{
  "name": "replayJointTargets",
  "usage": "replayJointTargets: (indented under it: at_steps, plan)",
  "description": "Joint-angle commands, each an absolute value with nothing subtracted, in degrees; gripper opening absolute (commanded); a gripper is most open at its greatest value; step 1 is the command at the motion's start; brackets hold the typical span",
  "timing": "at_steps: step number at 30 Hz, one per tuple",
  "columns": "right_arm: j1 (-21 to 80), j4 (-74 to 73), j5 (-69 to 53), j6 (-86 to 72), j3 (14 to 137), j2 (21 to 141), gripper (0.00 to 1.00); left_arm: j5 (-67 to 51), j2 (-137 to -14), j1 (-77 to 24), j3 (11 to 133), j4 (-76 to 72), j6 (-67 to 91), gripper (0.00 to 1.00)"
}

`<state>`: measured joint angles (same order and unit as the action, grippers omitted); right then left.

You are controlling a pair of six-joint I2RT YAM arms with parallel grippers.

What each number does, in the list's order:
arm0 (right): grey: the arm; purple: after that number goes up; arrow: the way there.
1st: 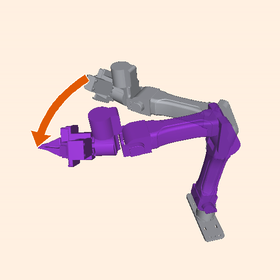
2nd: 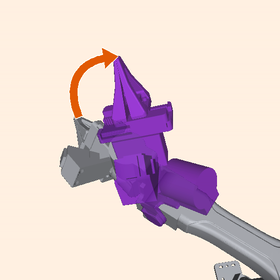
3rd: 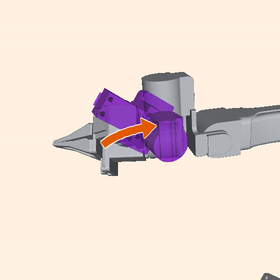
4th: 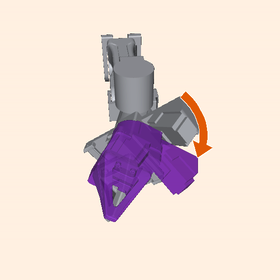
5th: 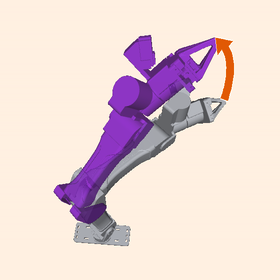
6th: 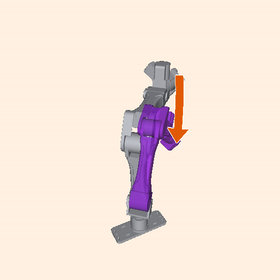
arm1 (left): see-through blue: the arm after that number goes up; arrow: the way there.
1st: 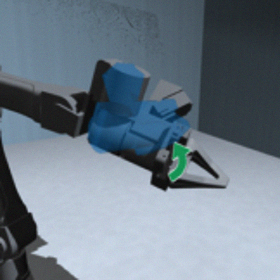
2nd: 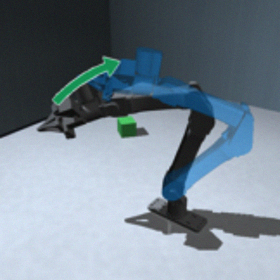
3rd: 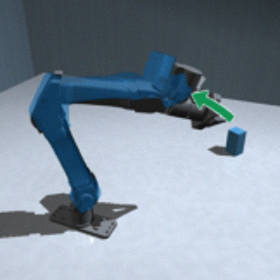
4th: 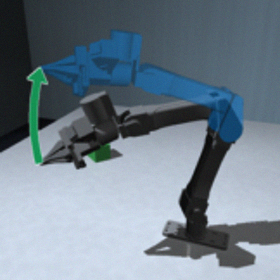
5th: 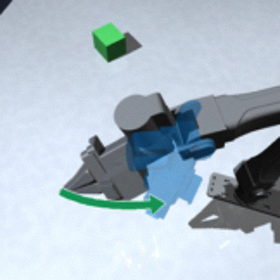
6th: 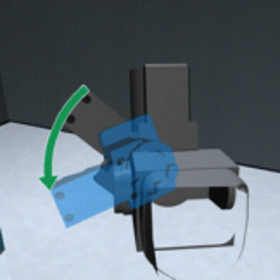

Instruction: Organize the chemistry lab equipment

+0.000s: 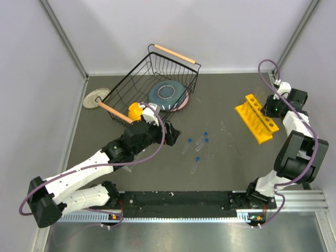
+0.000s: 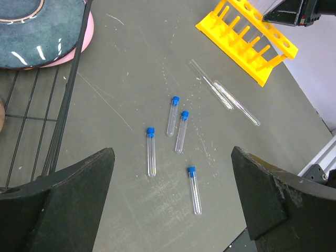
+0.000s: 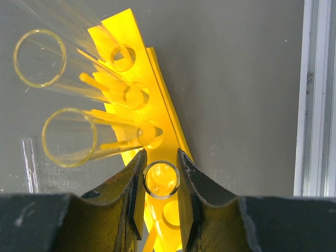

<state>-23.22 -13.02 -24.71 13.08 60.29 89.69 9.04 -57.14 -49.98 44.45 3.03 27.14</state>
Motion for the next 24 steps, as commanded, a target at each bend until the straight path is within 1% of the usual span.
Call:
replayJointTargets:
  at_steps: [1, 9, 15, 21, 24]
  plan:
    - [-22.1, -9.3, -25.2, 14.9, 59.6, 90.4, 0.23, 9.1, -56.8, -49.7, 45.0, 0.6, 27.6, 0.99]
    - [-22.1, -9.6, -25.8, 16.0, 57.9, 90.2, 0.26, 9.1, -56.6, -49.7, 45.2, 0.7, 27.7, 0.99]
    - [-22.1, -10.3, -26.1, 16.7, 57.1, 88.2, 0.35, 9.1, -56.3, -49.7, 45.3, 0.7, 27.9, 0.99]
    - [-22.1, -11.2, -26.5, 16.4, 56.8, 86.4, 0.38, 9.1, -55.8, -49.7, 45.3, 0.8, 27.9, 0.99]
    - [-22.8, -12.4, -25.9, 16.5, 57.0, 83.6, 0.45, 9.3, -55.0, -49.7, 45.3, 1.1, 27.9, 0.99]
